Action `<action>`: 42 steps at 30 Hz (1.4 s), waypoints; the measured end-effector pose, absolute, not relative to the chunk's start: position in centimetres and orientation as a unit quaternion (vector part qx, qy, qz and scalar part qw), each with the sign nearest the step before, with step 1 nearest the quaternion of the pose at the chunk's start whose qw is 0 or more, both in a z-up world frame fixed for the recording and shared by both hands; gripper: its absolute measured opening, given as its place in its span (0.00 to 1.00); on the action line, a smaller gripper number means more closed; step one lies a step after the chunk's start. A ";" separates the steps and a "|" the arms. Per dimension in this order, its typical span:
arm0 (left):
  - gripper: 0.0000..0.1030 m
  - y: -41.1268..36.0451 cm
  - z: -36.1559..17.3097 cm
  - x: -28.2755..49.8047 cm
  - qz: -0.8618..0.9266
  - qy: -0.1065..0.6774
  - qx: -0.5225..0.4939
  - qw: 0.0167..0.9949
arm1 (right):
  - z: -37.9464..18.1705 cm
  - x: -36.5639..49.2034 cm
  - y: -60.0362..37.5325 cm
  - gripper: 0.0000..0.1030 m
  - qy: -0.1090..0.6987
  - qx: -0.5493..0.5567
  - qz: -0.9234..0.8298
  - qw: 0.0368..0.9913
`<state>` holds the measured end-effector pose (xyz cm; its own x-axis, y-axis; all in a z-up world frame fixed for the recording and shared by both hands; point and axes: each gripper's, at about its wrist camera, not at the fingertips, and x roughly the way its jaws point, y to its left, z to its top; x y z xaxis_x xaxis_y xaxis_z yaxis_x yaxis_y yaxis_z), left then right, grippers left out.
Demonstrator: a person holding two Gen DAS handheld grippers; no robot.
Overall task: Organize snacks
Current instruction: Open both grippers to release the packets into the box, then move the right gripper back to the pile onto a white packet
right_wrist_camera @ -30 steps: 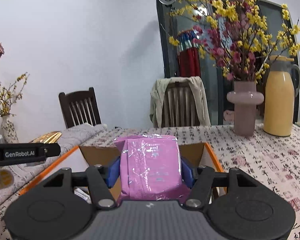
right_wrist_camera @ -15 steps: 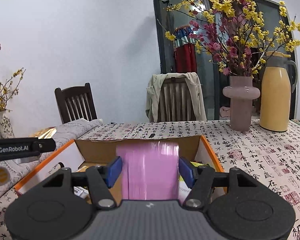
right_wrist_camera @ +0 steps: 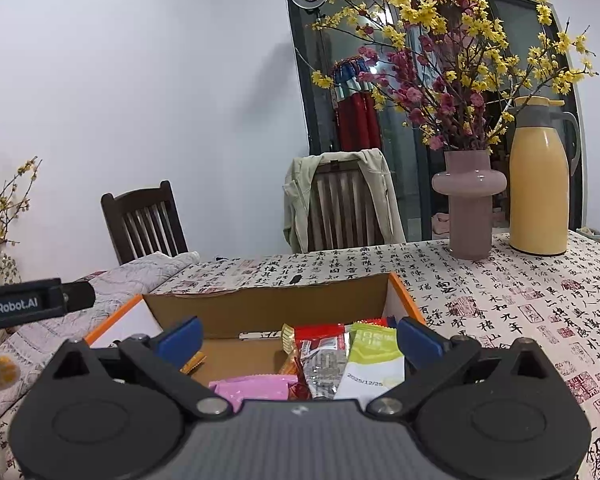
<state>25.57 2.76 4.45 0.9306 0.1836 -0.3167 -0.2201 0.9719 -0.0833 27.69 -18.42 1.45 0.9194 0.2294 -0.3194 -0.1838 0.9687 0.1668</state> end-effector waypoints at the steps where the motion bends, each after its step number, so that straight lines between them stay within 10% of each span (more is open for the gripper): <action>1: 1.00 2.7 4.5 25.6 0.103 0.156 -0.059 0.981 | 1.5 27.6 -18.4 1.00 0.170 0.067 0.105 0.977; 16: 1.00 3.3 7.5 19.3 0.065 0.123 -0.058 0.989 | 4.4 21.9 -20.1 1.00 0.124 0.041 0.102 0.986; 42: 1.00 6.8 -2.3 16.2 0.081 0.220 -0.039 0.971 | -4.0 17.4 -25.4 1.00 0.228 0.063 0.073 0.969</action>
